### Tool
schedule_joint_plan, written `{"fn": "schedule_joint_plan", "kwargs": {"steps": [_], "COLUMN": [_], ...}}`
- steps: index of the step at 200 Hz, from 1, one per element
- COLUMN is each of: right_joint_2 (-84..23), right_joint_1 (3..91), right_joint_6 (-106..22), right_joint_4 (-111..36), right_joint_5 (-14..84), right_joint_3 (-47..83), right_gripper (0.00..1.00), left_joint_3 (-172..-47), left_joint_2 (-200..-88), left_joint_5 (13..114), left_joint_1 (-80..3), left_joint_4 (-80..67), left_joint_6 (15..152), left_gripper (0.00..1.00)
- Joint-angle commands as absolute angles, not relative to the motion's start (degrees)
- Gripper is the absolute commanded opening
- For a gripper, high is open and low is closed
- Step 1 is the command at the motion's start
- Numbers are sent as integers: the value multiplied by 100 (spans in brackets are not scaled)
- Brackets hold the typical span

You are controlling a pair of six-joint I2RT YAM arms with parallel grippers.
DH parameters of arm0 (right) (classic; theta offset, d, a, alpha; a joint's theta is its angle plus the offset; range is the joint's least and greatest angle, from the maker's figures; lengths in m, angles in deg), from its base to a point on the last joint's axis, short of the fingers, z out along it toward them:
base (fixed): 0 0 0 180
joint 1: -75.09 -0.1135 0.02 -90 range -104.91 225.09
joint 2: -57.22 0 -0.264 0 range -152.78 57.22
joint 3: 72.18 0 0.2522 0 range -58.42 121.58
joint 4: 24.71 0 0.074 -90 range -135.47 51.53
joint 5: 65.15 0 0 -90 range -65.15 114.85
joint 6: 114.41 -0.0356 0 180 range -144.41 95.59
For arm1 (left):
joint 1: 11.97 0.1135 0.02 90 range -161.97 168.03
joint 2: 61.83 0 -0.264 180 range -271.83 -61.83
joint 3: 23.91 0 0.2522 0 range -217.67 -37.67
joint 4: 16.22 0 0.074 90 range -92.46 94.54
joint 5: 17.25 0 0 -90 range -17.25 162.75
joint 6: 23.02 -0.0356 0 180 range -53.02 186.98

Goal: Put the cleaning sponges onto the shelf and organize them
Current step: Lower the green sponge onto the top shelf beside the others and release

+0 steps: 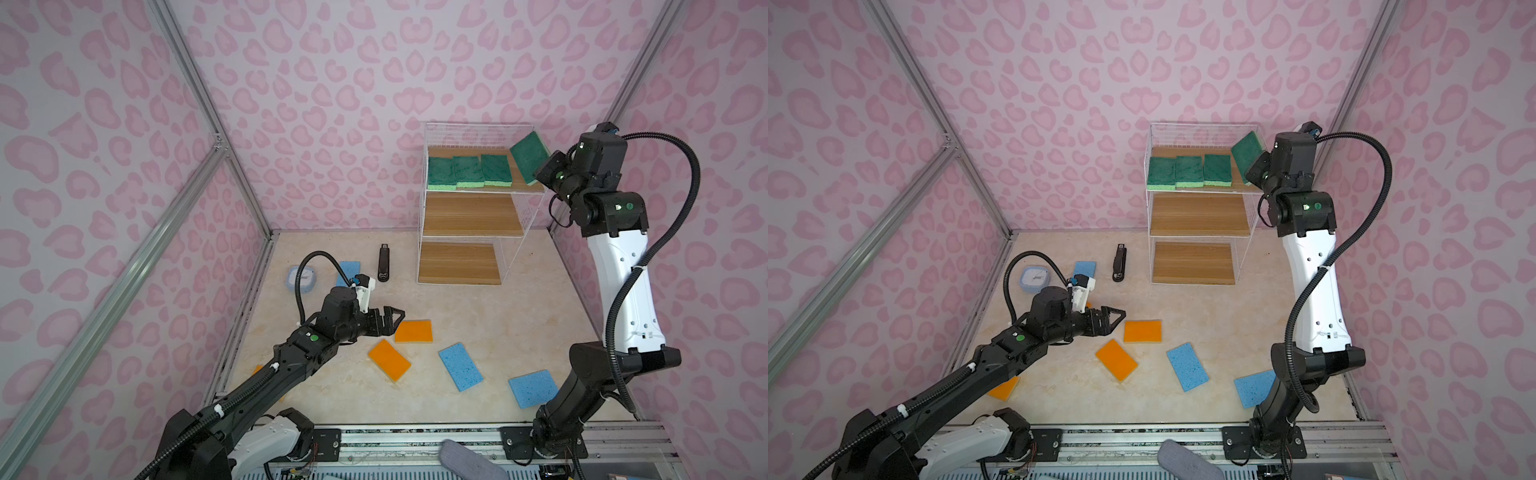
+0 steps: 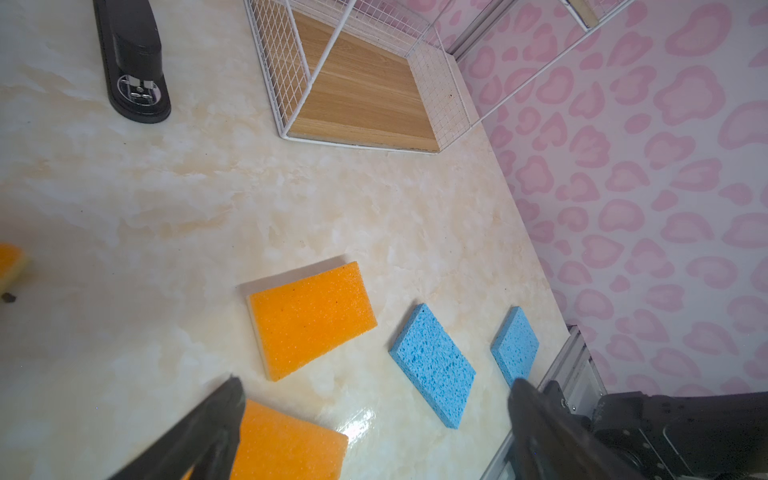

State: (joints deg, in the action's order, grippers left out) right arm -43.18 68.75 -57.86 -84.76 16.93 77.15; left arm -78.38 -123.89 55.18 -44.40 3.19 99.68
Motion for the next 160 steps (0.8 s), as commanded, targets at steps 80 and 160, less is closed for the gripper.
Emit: {"fn": "schedule_joint_plan", "kwargs": {"steps": [80, 160], "right_joint_2": [-4374, -4412], "right_joint_1": [6826, 6828], "right_joint_6": [-5940, -6151], "right_joint_4": [-8094, -7949], "right_joint_5": [1743, 1688], "right_joint_3": [7298, 7299], "right_gripper": [0, 2], "left_joint_3": [-7878, -7956], "left_joint_2": [-12458, -12400], "left_joint_5": [5510, 5544], "left_joint_1": [-4440, -4440], "left_joint_4": [172, 310], "left_joint_6": [9897, 9842], "left_gripper": [100, 100]}}
